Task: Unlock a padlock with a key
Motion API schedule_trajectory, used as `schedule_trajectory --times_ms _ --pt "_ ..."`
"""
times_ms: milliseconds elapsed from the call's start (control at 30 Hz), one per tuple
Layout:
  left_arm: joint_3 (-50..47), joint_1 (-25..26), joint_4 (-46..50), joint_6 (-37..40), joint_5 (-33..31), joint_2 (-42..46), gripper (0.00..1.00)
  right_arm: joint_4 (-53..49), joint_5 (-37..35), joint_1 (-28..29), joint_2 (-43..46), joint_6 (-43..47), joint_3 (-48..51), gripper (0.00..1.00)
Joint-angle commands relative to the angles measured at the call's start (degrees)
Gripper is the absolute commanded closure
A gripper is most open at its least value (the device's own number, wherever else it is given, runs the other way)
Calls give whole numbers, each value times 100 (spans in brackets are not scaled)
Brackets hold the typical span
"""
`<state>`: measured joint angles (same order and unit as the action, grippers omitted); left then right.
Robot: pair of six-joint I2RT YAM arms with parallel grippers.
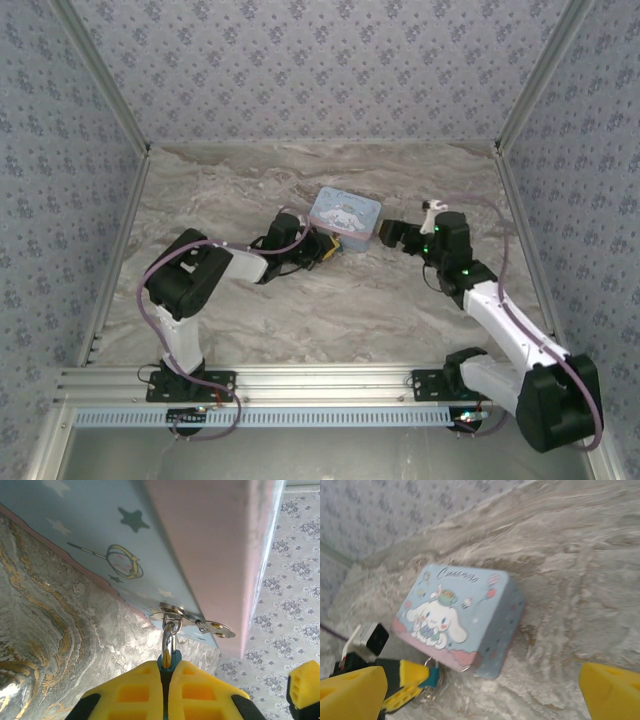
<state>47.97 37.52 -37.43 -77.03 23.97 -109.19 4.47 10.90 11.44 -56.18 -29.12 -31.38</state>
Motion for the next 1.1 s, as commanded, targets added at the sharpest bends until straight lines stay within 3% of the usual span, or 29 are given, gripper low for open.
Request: schedule_trajectory --times_ms 0,133,567,700,833,1067 --pt "176 -25 94 62 -42 214 100 573 452 -471 306 -1034 532 0" --pt "136 -25 43 -84 -73 231 100 885 438 -883 600 -1758 1017 0" --pt "153 -16 280 -119 -164 398 100 928 586 -675 1044 -1179 1177 0" --pt "187 7 403 -119 -173 433 100 402 274 -138 1052 -328 961 0" --pt "196 10 474 -175 -182 484 100 -421 -742 720 1030 957 620 0" --pt "246 8 672 -295 -154 587 100 -196 -1816 1935 922 2776 694 0"
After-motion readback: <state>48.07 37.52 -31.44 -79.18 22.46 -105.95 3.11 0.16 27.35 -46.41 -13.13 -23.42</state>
